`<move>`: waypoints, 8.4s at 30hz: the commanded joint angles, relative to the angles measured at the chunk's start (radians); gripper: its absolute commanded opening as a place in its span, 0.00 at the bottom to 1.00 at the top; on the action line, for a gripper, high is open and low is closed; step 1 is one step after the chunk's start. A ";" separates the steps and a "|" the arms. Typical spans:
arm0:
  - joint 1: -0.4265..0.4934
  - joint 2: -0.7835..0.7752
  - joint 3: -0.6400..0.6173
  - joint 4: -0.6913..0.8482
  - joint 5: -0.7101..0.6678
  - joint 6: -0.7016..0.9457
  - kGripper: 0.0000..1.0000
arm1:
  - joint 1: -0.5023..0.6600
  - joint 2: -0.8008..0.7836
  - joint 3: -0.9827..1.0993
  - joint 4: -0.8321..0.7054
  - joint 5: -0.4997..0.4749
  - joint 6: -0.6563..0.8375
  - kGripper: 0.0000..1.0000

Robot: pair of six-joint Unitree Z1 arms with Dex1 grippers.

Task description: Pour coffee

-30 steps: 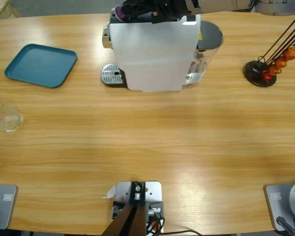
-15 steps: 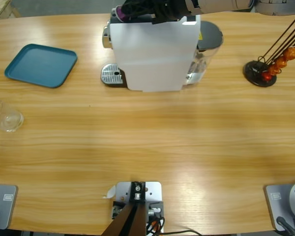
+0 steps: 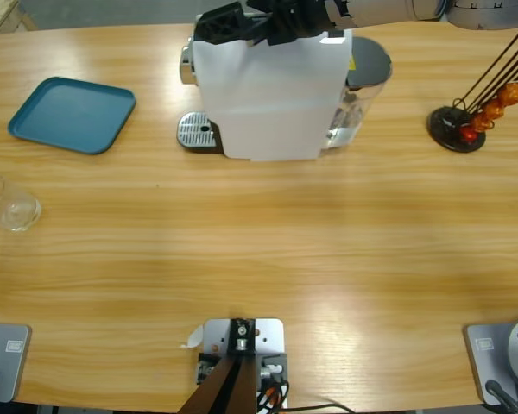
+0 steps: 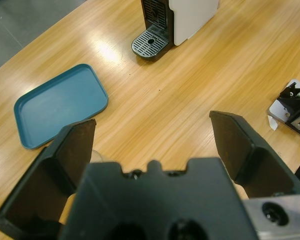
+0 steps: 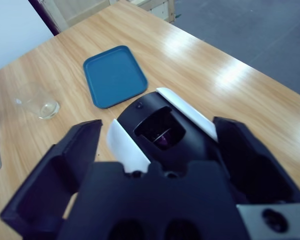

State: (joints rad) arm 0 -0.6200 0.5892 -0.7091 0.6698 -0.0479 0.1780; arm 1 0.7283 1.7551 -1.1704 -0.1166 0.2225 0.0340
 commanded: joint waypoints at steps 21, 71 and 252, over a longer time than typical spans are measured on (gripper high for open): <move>-0.007 0.040 0.020 0.001 0.013 -0.008 1.00 | 0.303 -0.485 0.195 0.287 -0.603 0.513 0.75; -0.007 0.044 0.019 0.002 0.013 -0.008 0.99 | 0.258 0.006 -0.314 0.405 -0.733 0.814 0.00; 0.412 0.673 -0.006 0.027 0.256 0.090 1.00 | 0.128 -0.715 0.364 0.540 -0.539 0.273 0.98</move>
State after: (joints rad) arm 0 -0.2295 1.2731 -0.7705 0.7495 0.1554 0.2612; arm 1 0.8954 1.0446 -0.8491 0.4267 -0.3445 0.2994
